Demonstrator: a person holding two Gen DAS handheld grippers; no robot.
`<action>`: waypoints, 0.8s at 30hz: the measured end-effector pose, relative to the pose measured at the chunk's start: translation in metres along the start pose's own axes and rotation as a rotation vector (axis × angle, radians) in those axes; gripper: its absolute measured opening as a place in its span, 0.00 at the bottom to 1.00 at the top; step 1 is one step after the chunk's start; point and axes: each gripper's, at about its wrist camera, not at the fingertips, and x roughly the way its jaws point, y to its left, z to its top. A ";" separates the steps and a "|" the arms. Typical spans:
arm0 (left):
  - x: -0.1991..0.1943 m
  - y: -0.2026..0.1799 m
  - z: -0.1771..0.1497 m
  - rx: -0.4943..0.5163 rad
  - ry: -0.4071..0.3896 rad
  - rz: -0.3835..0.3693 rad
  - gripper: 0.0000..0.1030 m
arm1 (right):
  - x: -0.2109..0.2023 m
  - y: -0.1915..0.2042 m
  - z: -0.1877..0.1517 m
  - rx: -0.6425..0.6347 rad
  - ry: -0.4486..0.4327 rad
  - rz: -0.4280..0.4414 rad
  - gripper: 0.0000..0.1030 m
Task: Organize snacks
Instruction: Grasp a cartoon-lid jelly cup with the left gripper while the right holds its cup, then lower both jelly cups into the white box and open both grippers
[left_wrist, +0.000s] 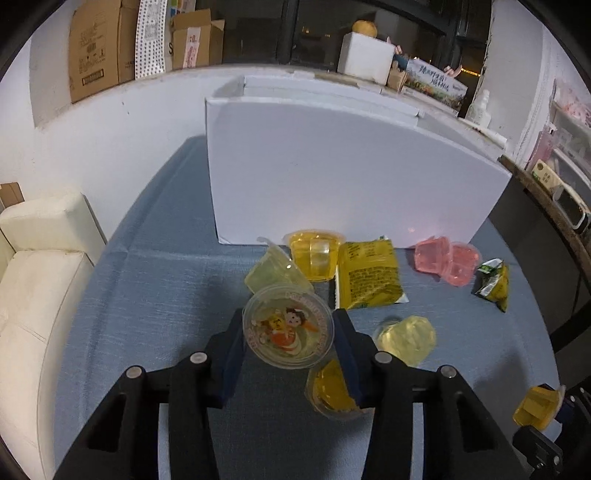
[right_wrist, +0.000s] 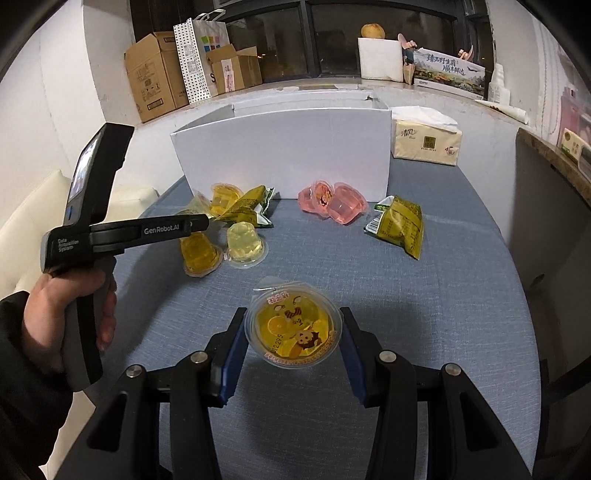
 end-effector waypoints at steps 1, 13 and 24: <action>-0.004 0.000 0.000 -0.001 -0.008 -0.006 0.49 | -0.001 0.000 0.000 0.000 -0.003 -0.001 0.50; -0.072 -0.019 0.040 0.099 -0.198 -0.032 0.49 | -0.004 -0.010 0.050 0.015 -0.095 -0.002 0.50; -0.060 -0.035 0.135 0.164 -0.236 -0.025 0.49 | 0.028 -0.041 0.181 0.056 -0.176 -0.023 0.50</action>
